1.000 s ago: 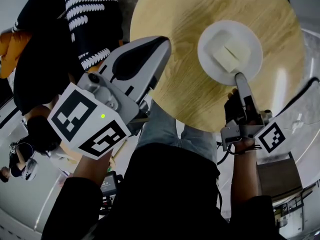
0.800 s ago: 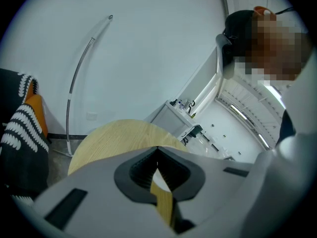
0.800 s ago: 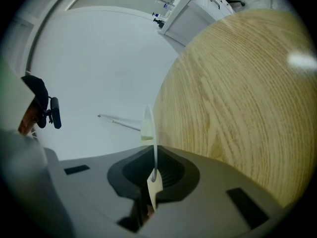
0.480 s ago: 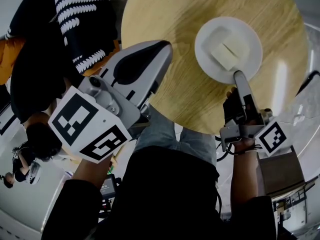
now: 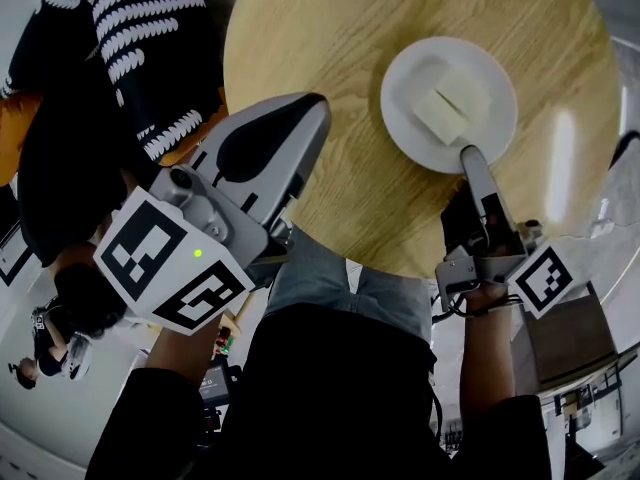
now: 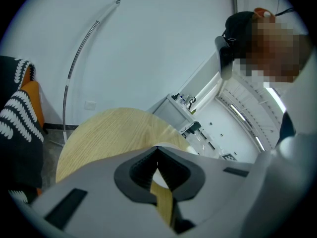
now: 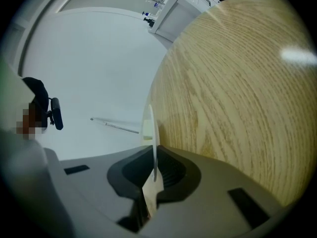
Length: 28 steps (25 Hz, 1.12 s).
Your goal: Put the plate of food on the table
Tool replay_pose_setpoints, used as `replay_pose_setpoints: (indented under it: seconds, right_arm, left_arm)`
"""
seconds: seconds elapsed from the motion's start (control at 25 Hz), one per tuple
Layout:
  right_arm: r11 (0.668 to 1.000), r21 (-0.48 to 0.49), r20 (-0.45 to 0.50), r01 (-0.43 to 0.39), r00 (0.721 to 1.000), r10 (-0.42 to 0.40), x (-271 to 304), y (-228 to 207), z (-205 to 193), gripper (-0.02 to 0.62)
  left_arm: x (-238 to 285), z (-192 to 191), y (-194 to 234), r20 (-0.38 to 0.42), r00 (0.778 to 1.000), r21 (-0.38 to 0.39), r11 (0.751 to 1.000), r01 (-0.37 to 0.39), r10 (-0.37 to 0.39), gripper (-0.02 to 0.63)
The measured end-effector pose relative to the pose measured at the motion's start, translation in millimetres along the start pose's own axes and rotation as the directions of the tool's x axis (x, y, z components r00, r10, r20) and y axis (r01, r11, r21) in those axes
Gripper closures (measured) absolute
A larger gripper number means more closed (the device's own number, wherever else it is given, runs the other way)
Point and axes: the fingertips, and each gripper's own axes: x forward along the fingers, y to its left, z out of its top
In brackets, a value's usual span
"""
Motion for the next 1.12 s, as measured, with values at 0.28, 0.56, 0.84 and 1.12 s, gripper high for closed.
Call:
replay_pose_setpoints:
  seconds: [0.28, 0.56, 0.84, 1.12]
  right_arm:
    - [1.0, 0.025, 0.004, 0.007, 1.0, -0.007, 1, -2, 2, 0.575]
    - [0.999, 0.033, -0.032, 0.012, 0.999, -0.01, 1, -7, -3, 0.575]
    - [0.999, -0.044, -0.125, -0.025, 0.992, 0.019, 4, -7, -16, 0.505]
    - [0.967, -0.252, -0.252, 0.02, 0.964, -0.086, 2, 3, -24, 0.47]
  left_arm:
    - [10, -1, 0, -0.027, 0.999, -0.005, 1.0, 0.022, -0.022, 0.613]
    - [15, -2, -3, -0.044, 0.998, -0.004, 0.999, 0.038, -0.038, 0.613]
    - [22, -10, -1, -0.055, 0.997, -0.008, 0.999, 0.049, -0.049, 0.612]
    - [20, 1, -11, -0.063, 0.995, -0.005, 0.997, 0.077, -0.078, 0.612]
